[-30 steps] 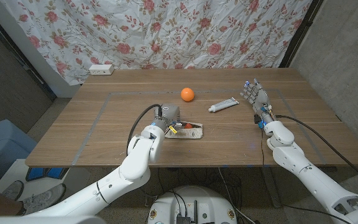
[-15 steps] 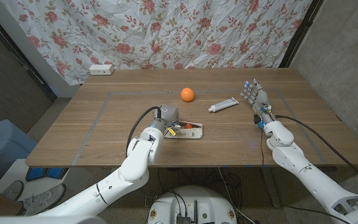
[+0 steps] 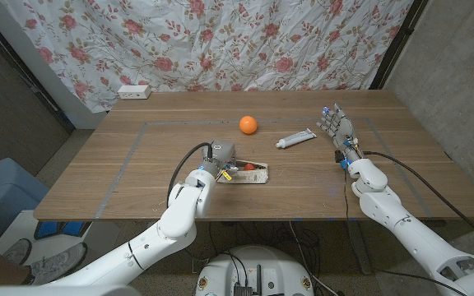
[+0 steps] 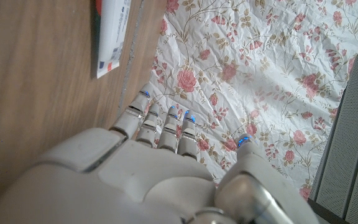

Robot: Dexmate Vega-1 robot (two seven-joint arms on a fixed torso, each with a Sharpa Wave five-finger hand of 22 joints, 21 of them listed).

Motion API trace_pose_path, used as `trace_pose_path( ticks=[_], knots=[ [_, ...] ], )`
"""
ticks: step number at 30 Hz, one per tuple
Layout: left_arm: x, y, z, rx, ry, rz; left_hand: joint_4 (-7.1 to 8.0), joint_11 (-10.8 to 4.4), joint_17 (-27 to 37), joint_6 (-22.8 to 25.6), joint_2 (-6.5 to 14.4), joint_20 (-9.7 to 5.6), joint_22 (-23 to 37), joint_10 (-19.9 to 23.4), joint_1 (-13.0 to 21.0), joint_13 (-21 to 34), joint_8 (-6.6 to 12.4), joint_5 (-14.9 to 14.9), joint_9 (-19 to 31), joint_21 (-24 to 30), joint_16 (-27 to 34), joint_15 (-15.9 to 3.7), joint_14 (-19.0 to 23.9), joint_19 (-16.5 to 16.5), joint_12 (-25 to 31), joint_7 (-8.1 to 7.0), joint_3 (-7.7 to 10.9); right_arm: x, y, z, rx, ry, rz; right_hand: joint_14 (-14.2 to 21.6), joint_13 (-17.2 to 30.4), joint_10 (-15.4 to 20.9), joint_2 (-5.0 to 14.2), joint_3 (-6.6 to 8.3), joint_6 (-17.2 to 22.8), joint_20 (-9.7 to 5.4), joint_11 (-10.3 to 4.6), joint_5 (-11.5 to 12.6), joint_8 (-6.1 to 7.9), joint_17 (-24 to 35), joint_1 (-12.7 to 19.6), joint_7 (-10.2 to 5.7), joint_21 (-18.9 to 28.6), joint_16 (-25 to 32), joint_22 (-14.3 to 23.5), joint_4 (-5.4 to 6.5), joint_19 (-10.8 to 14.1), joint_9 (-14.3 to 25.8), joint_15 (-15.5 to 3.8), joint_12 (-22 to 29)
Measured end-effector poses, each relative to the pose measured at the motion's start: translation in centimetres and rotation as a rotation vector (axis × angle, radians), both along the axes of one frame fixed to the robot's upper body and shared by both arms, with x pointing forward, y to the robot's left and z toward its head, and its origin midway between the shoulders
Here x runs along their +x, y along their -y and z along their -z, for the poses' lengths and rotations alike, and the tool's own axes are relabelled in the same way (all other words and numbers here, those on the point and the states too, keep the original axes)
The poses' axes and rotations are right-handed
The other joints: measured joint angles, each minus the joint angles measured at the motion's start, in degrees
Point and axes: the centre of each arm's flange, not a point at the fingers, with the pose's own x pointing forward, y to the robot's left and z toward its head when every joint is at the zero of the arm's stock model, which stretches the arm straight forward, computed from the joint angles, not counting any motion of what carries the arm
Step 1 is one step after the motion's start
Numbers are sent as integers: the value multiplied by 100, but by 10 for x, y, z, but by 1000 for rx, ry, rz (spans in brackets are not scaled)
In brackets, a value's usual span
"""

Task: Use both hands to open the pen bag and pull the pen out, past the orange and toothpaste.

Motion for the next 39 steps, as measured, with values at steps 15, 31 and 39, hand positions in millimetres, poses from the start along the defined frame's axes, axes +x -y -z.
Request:
trace_pose_path(
  ticks=[15,31,39],
  knots=[
    [2,-6,3,3,-13,-10,-7,-17,0,-127,-58,0,-18,16,103,0,-121,0,0,0,0,-8,8,0,-42,62,-103,1,-2,0,-1,-5,1,0,0,0,0,25,-1,0,0,0,0,-10,0,0,0,0,0,-24,0,0,0,0],
    [0,-12,2,2,-18,-13,18,-17,0,-301,-192,0,-18,-28,159,0,-206,0,13,0,0,-18,80,0,-62,133,-273,-1,-4,0,-4,-10,9,0,1,0,84,25,-1,0,0,0,0,-27,23,0,0,45,0,-71,0,0,0,0],
    [0,-15,2,0,-20,-8,48,15,0,-418,-243,0,0,-59,104,0,-227,0,29,0,0,-18,80,1,-62,125,-364,-4,-5,-1,-16,-10,13,0,1,0,84,25,-1,-1,0,0,0,-27,23,0,0,45,0,-71,-1,0,0,0]
  ],
)
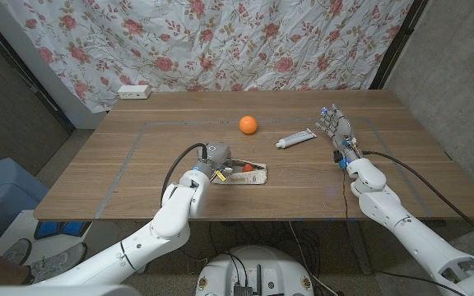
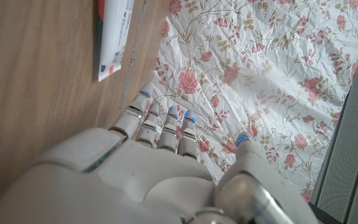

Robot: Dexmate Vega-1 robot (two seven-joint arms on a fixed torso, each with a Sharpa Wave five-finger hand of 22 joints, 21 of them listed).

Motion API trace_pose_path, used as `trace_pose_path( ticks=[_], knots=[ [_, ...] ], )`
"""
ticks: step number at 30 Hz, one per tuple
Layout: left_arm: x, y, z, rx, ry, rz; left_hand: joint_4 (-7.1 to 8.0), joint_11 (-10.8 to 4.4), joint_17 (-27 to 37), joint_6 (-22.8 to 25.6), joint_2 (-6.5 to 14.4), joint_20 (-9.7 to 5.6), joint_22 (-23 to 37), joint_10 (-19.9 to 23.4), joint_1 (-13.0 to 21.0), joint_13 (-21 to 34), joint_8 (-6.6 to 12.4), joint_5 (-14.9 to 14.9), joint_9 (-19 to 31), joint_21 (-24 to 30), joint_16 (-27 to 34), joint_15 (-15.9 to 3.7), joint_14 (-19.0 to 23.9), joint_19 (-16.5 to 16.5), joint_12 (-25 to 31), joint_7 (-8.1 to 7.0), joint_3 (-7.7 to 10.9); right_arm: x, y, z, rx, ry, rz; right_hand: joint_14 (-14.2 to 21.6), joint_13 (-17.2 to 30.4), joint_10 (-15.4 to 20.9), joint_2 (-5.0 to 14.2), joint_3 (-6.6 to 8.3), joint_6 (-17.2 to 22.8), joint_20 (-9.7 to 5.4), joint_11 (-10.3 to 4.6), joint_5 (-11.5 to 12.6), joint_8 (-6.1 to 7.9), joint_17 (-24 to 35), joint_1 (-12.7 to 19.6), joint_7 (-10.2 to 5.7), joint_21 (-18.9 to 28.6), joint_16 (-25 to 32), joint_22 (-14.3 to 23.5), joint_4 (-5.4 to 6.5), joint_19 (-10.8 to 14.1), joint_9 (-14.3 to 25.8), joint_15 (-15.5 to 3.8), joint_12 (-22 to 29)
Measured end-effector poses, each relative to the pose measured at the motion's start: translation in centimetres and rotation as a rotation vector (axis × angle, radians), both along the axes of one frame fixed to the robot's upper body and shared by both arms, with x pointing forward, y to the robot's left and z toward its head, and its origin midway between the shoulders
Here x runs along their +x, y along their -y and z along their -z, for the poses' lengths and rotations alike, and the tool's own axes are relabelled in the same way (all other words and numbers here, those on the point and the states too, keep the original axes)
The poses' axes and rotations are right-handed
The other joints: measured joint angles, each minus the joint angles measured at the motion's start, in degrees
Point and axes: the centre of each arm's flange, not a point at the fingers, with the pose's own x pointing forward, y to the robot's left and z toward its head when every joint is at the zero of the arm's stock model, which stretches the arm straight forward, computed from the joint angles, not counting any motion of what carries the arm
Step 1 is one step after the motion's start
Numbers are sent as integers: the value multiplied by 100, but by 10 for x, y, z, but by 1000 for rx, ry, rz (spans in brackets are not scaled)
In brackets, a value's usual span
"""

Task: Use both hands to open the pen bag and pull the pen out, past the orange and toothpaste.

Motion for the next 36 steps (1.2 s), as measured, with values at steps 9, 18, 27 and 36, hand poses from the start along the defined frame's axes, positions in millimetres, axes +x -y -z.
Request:
trace_pose_path(
  ticks=[9,18,27,36],
  knots=[
    [2,-4,1,-6,-14,14,48,30,0,-121,-91,0,0,-30,-91,0,-10,0,26,0,-28,0,0,0,-22,39,-127,-3,-1,-1,-18,-1,6,0,0,0,0,16,0,0,0,0,0,1,0,0,0,0,0,-15,0,0,0,0],
    [4,-5,3,-13,-35,33,106,53,30,-276,-124,21,0,-114,-201,0,-43,0,26,0,-49,0,-43,-21,-44,108,-253,-5,-2,-2,-32,0,7,0,1,0,0,-3,0,0,0,0,0,1,0,0,0,0,0,-34,0,0,0,0],
    [6,-8,2,-19,-55,51,143,61,29,-417,-120,29,0,-184,-333,0,-43,0,26,0,-49,0,-105,-74,-44,133,-363,-5,-8,-3,-60,7,-1,0,1,0,-2,-22,13,0,0,-34,0,1,-2,-13,0,0,0,-52,0,0,0,0],
    [7,-9,2,-25,-71,64,181,50,29,-548,-112,51,-1,-235,-492,0,-43,0,25,0,-49,8,-158,-114,-44,162,-450,-10,-15,-4,-91,40,5,1,1,22,-62,-32,83,0,-22,-33,0,-28,-61,0,0,0,0,-95,0,0,-1,22]
  ],
)
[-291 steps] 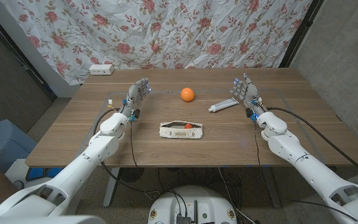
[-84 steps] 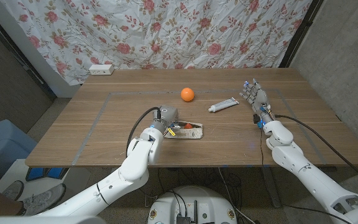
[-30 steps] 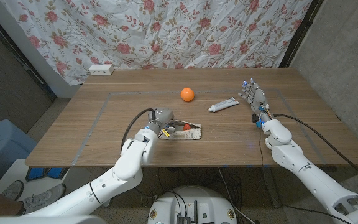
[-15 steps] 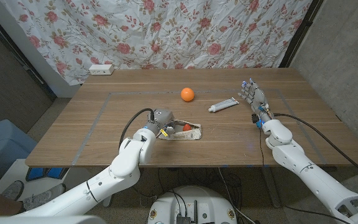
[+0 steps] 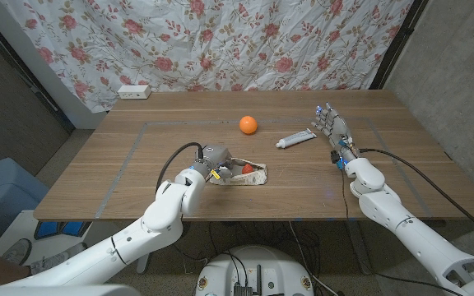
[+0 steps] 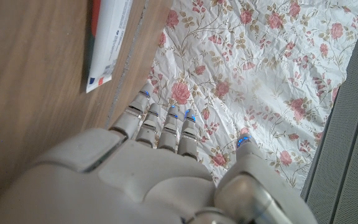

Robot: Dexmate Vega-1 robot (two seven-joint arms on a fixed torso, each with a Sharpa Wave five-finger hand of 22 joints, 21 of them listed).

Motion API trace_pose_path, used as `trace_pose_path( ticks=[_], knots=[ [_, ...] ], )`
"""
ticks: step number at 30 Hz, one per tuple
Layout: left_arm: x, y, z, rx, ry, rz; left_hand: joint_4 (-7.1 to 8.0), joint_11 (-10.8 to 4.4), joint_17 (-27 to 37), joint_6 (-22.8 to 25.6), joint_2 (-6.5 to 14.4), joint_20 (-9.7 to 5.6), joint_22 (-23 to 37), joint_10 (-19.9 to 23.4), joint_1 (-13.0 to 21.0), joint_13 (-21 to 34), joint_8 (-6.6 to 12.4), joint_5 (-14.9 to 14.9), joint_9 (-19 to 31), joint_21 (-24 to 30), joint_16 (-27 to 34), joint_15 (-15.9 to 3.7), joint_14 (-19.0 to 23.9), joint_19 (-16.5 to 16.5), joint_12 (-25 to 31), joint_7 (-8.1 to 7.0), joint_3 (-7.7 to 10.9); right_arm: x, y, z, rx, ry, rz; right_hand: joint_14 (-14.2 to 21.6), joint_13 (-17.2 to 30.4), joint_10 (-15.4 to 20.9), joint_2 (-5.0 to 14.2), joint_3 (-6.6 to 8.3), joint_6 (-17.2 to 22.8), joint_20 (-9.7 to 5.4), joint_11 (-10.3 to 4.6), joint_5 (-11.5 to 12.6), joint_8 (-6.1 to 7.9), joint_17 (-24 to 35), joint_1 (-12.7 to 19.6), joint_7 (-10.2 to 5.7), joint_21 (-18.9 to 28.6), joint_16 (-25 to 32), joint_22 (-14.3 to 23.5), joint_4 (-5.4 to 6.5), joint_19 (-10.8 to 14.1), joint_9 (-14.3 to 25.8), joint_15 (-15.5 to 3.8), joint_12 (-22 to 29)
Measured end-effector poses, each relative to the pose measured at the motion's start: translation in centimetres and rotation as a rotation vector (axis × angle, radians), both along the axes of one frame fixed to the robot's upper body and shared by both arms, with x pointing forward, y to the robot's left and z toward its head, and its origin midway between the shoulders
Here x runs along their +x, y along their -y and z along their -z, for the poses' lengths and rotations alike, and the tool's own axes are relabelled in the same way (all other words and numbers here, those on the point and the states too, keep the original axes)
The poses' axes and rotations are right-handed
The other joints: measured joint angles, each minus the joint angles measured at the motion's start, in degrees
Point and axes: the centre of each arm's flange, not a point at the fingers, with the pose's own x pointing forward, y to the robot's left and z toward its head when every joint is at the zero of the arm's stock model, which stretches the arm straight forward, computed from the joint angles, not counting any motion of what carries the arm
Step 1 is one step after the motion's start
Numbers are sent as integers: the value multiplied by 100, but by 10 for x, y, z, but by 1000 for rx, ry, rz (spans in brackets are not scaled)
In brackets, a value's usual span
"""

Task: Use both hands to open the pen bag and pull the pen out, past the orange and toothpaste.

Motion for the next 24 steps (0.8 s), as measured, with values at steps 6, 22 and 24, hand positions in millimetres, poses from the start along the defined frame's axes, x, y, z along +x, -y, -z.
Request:
trace_pose_path(
  ticks=[6,22,24],
  knots=[
    [0,0,0,-4,-9,9,3,0,0,-53,-8,-12,0,-41,-53,0,0,0,-16,-8,0,15,-33,-12,0,11,-49,-8,-7,1,-27,18,9,31,0,41,-12,17,62,-21,22,0,0,-21,12,0,0,0,0,-17,21,0,-31,0],
    [1,-3,-2,-7,-34,33,59,103,-1,-349,12,38,0,-144,-304,0,-22,0,-15,-37,0,2,-142,-105,0,103,-185,-29,-32,-6,-163,85,66,62,0,81,-121,48,123,-63,-19,1,0,-53,122,-1,0,0,0,-144,-21,0,-62,0],
    [2,-4,-3,-8,-38,35,72,134,-1,-391,12,17,0,-175,-314,0,-22,0,-15,-37,-23,23,-164,-126,0,102,-198,-31,-35,-6,-185,87,71,62,1,81,-121,55,130,-63,-19,1,0,-52,122,-8,0,0,0,-152,-21,0,-62,0]
  ],
)
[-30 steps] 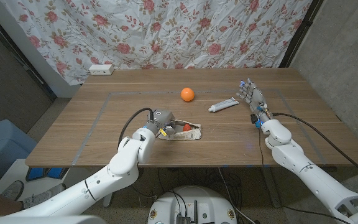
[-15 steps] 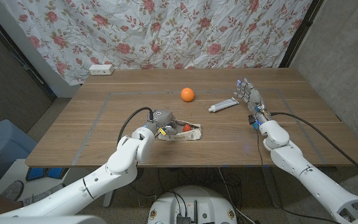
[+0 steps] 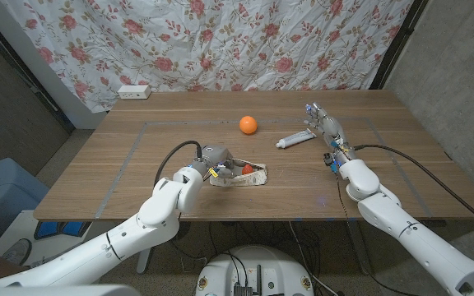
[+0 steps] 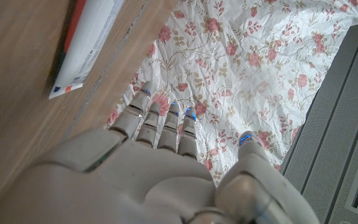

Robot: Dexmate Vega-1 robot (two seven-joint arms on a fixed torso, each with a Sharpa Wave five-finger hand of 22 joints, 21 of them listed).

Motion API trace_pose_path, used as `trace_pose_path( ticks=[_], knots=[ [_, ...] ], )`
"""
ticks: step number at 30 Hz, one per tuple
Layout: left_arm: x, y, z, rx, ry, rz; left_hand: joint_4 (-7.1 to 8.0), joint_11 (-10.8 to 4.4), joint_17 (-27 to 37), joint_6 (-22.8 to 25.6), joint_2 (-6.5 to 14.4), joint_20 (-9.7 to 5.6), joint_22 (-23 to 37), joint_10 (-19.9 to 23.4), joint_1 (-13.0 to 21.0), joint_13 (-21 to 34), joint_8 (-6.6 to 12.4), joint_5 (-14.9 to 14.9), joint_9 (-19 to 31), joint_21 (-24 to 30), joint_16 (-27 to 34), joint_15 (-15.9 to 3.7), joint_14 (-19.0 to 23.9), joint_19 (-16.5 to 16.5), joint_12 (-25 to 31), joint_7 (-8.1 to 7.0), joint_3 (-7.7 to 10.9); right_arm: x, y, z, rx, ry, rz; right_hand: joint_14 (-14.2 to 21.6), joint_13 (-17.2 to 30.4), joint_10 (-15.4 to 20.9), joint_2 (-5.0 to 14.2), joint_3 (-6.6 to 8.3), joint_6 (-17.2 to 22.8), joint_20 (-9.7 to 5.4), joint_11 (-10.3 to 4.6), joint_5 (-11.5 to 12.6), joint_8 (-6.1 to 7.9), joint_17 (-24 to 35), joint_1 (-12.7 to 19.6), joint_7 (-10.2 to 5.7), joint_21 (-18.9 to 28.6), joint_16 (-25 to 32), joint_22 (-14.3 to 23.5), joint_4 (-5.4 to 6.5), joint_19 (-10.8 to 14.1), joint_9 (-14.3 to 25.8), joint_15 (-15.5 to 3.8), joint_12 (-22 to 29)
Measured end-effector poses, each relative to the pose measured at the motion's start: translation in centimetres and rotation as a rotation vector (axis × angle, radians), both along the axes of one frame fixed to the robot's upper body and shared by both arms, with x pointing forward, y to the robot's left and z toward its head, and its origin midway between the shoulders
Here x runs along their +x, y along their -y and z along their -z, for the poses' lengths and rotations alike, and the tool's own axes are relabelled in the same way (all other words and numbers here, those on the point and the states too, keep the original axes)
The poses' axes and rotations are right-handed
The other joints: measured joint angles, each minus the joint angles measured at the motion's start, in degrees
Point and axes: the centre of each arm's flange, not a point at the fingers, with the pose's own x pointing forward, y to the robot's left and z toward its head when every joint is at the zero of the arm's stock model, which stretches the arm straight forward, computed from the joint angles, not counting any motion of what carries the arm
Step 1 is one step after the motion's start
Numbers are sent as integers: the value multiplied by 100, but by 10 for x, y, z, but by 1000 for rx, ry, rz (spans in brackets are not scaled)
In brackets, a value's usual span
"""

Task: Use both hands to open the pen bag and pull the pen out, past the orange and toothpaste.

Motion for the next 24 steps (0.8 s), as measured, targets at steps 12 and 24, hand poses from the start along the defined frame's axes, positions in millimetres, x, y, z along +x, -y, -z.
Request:
trace_pose_path(
  ticks=[12,24],
  knots=[
    [2,-3,-2,-8,-12,11,-22,92,0,-132,20,71,0,-92,-111,0,0,0,1,0,0,-9,-73,-71,0,52,-71,-8,-15,0,-83,24,23,-33,0,-22,-92,1,34,-15,-22,0,0,-54,92,-34,-24,0,0,-95,-66,0,-32,0],
    [5,-7,-2,-35,-13,27,-47,327,-1,-418,63,147,-1,-635,-259,0,0,0,-27,0,-22,9,-439,-323,-44,52,-189,-14,-25,0,-159,47,57,-116,0,-147,-128,-1,33,-29,-41,-23,0,-105,128,-34,-45,-51,0,-221,-176,0,-10,-23]
  ],
)
